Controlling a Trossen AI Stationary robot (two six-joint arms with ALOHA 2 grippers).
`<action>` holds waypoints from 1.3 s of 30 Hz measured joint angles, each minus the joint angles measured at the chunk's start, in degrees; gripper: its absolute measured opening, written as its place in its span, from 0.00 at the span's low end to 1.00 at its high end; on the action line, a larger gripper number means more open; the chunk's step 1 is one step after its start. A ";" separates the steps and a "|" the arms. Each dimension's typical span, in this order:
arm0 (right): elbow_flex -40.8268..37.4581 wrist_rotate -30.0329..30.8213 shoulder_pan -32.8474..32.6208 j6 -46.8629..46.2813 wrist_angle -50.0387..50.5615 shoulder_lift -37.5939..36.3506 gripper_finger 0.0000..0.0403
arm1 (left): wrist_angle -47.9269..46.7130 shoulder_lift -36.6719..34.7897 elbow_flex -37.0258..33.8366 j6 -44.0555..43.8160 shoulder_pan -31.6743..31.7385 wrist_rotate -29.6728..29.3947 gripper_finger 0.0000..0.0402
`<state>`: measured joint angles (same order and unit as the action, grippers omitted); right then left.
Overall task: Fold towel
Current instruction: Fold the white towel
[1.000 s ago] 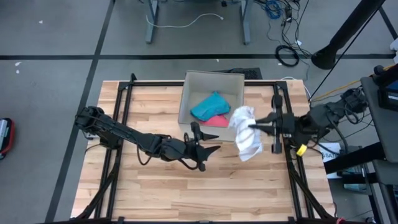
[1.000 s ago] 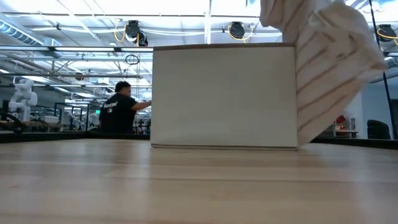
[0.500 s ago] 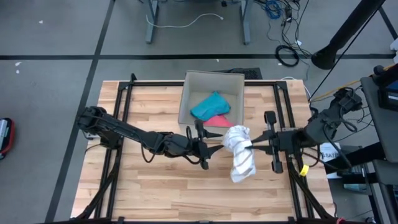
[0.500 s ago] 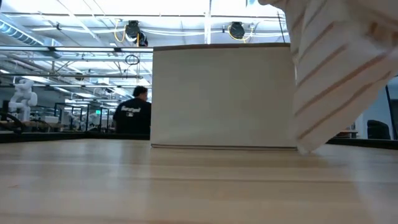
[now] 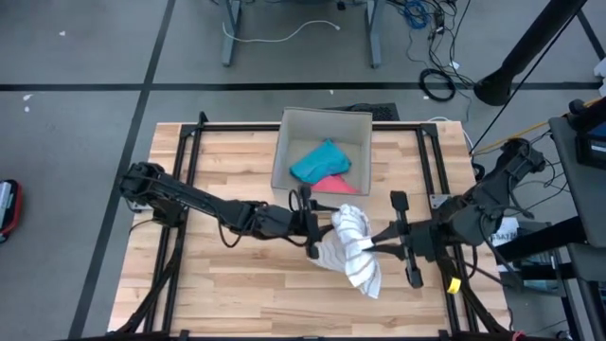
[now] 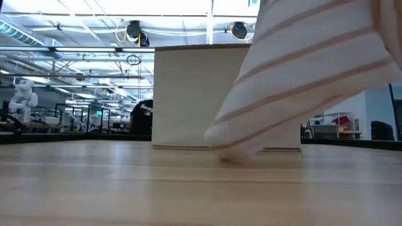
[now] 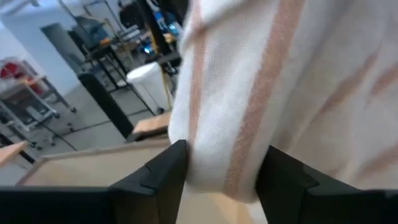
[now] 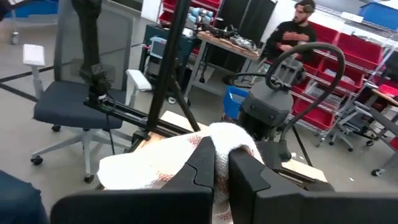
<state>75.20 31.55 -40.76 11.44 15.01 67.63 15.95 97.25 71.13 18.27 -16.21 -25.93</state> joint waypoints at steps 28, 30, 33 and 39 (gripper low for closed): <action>0.24 4.68 -1.92 -23.26 26.22 -1.27 0.09 | -20.24 -10.99 0.02 2.67 -14.05 -24.52 0.02; 0.24 6.02 -1.92 -26.72 29.85 -0.43 0.06 | -23.10 -10.99 0.02 0.43 -14.38 -24.50 0.02; 0.24 6.09 -1.89 -29.79 33.15 0.72 0.02 | -25.27 -10.99 0.02 -1.51 -14.36 -24.47 0.02; 0.24 10.28 -0.79 -26.79 32.70 0.84 0.01 | -17.51 -11.01 0.00 6.54 -13.50 -29.12 0.02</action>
<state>75.44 41.83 -41.55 -15.35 47.71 68.47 -1.56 86.24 71.14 24.81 -29.71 -55.05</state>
